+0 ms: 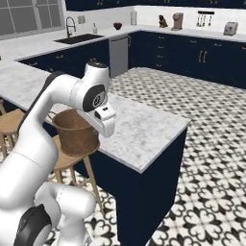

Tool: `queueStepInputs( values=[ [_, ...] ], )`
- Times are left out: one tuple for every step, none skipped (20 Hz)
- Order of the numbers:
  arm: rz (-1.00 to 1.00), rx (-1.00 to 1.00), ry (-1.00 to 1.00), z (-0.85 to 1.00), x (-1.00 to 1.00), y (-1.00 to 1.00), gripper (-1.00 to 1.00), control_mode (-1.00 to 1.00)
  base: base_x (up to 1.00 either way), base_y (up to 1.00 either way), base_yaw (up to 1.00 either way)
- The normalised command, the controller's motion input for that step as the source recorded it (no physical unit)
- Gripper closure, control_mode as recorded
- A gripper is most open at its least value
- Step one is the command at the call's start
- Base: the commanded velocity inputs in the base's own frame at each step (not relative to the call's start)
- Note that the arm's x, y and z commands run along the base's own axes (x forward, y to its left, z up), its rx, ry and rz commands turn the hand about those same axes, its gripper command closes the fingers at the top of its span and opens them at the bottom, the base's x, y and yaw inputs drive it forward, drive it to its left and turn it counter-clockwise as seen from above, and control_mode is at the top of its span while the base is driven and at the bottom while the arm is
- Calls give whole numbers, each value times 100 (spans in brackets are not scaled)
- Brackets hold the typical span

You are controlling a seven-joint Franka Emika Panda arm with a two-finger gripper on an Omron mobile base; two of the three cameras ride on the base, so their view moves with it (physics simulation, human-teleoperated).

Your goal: Open the cabinet, pick up the bread from the cabinet and place it in the basket. Then move the basket to the dining counter.

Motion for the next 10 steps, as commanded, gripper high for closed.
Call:
queueStepInputs(
  values=[
    [0,0,0,0,0,0,100,100,41,-2,-6],
    [0,0,0,0,0,0,100,100,48,0,-6],
    [0,0,0,0,0,0,100,100,63,0,-6],
    [0,0,0,0,0,0,100,100,68,0,-7],
    [0,0,0,0,0,0,100,100,74,0,-7],
    [0,0,0,0,0,0,100,100,76,0,-7],
    [0,0,0,0,0,0,100,100,76,0,-7],
    [0,0,0,0,0,0,100,100,67,9,-5],
    [0,0,0,0,0,0,100,100,66,13,-3],
    [0,0,0,0,0,0,100,100,65,22,-3]
  ],
)
